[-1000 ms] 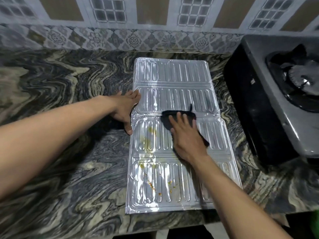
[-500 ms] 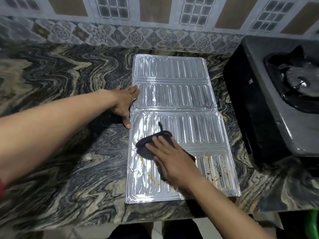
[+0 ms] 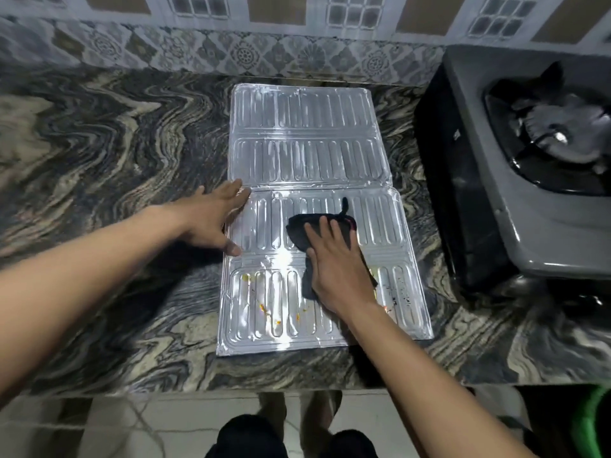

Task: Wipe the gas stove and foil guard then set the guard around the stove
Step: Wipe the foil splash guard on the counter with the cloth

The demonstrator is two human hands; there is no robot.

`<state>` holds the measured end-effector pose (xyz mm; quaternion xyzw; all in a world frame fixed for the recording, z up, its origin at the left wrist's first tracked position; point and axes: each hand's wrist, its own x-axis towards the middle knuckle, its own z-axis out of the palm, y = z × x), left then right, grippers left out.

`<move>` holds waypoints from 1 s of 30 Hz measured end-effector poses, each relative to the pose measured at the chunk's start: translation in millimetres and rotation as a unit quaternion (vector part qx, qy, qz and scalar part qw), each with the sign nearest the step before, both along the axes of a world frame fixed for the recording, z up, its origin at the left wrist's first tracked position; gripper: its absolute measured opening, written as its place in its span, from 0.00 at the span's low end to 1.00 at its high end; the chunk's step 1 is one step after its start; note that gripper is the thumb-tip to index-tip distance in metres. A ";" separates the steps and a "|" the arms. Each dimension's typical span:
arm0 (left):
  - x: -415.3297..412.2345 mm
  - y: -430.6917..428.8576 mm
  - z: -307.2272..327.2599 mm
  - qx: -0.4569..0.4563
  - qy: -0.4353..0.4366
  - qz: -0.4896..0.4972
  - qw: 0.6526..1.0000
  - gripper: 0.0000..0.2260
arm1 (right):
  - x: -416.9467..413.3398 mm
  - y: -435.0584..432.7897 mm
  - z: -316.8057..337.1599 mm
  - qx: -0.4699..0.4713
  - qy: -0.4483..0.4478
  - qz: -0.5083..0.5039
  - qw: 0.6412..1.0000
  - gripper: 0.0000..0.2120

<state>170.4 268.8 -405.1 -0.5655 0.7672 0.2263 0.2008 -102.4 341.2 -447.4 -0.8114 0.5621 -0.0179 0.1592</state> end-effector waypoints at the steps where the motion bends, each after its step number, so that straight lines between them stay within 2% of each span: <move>1: -0.3 -0.9 -2.4 -0.002 -0.013 -0.002 1.000 0.59 | 0.4 -0.4 0.6 0.003 0.002 0.003 1.000 0.25; 6: -3.7 -8.6 -1.1 0.001 -0.037 -0.010 0.999 0.59 | -12.5 -20.8 3.1 0.005 0.007 0.022 1.000 0.25; 12: -3.4 -9.2 -1.7 -0.001 -0.043 -0.014 0.999 0.59 | -57.1 -50.7 2.4 -0.012 0.003 -0.109 0.994 0.25; 19: -4.0 -9.4 -1.0 -0.003 -0.033 -0.030 0.999 0.58 | -60.0 19.9 -4.3 -0.033 -0.023 -0.196 0.980 0.25; 22: 3.0 -12.8 0.9 -0.012 -0.020 -0.048 0.999 0.54 | -60.6 21.9 -5.8 -0.037 -0.020 -0.199 0.979 0.24; 26: 8.1 -16.3 0.9 -0.030 -0.049 -0.079 0.995 0.52 | -47.7 18.9 -3.9 -0.035 0.007 -0.216 0.976 0.24; 30: 8.9 -16.4 1.4 -0.015 -0.037 -0.078 0.996 0.52 | 17.4 33.2 1.6 -0.036 0.022 -0.094 0.995 0.24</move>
